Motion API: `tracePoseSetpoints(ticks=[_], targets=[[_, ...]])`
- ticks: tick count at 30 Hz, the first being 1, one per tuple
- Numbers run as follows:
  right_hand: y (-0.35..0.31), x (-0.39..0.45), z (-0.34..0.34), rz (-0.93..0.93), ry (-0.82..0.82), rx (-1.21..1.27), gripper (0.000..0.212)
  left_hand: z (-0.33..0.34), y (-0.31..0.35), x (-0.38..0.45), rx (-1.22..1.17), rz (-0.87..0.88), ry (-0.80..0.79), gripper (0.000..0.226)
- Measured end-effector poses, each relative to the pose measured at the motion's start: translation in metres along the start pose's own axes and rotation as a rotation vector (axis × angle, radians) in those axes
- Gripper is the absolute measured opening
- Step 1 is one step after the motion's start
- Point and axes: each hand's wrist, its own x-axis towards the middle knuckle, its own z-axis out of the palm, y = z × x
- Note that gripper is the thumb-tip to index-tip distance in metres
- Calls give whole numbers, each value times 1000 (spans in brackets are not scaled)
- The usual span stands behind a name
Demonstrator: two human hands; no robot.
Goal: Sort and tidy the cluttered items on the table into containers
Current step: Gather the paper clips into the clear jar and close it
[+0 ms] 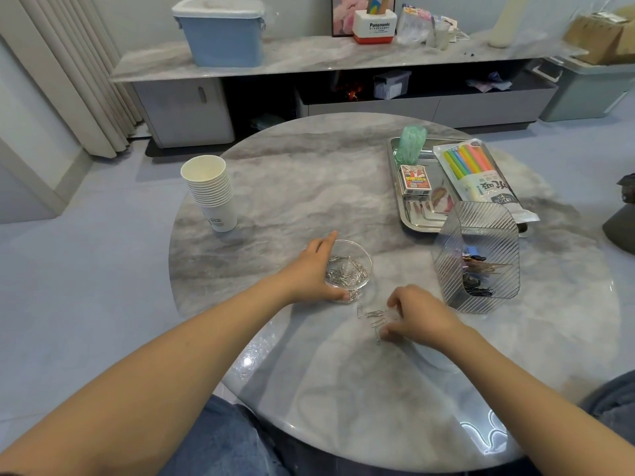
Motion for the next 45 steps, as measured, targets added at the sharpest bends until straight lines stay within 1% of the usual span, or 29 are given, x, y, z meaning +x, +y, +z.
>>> tracePoseSetpoints(ticks=[1, 2, 4, 5, 7, 8, 12, 14, 15, 17, 20, 21, 25, 27, 31, 33, 34, 35, 36, 38, 39, 40, 41, 44, 45], targets=[[2, -1, 5, -1, -16, -1, 50, 0, 0, 0, -1, 0, 0, 116], [4, -1, 10, -12, 0, 21, 45, 0, 1, 0, 0, 0, 1, 116], [6, -1, 17, -37, 40, 77, 25, 1, 0, -1, -1, -5, 5, 116], [7, -2, 19, -31, 40, 110, 21, 1, 0, -1, -3, -5, 4, 116], [8, -3, 21, -20, 39, 146, 28, 1, -1, -1, -6, -8, 4, 116], [9, -5, 21, -23, 45, 117, 29, 1, 0, -1, -5, -7, 4, 116], [10, -9, 24, -133, 90, -115, 26, 1, 1, -2, 1, -10, 0, 116], [9, -11, 24, -158, 96, -133, 21, 1, 2, -2, 5, -11, 2, 115], [7, -12, 21, -147, 92, -78, 21, 1, 2, -3, 9, -10, 3, 115], [1, -11, 8, -120, 137, 141, 22, 1, 3, -3, 13, -10, 5, 115], [-19, -3, -16, -157, 325, 442, 16, 2, 3, -4, 8, -13, 9, 116], [-27, 2, -21, -168, 361, 508, 14, 2, 2, -4, 3, -13, 7, 116], [-48, 19, -29, -196, 364, 672, 8, 1, 3, -4, 7, -9, 8, 116], [-48, 23, -29, -188, 375, 700, 3, 1, 3, -3, 3, -9, 7, 116], [-38, 14, -24, -169, 505, 555, 2, 1, 1, -2, 7, -10, 15, 116], [-27, 5, -18, -150, 527, 498, 3, 1, 1, -2, 6, -9, 11, 117], [-20, 2, -12, -130, 496, 467, 3, 1, 1, -2, 5, -7, 9, 117], [-15, 1, -7, -109, 428, 422, 3, 1, 1, -1, 4, -6, 9, 117], [-11, 0, -1, -92, 331, 362, 9, 1, 0, -1, 1, -7, 9, 117], [-4, -1, 10, -118, 134, 251, 29, 1, -1, -1, 0, -9, 7, 117], [-1, 0, 14, -158, 75, 232, 37, 2, -1, -1, 2, -8, 7, 117], [1, 1, 17, -198, 50, 235, 41, 2, 0, -1, 4, -7, 7, 117], [1, 2, 19, -224, 47, 250, 40, 2, -1, -1, 4, -5, 9, 117], [0, 4, 24, -247, 74, 277, 23, 2, 0, -2, -2, -3, 12, 116], [-1, 4, 26, -243, 73, 272, 26, 2, -1, -1, -4, -2, 12, 116]])
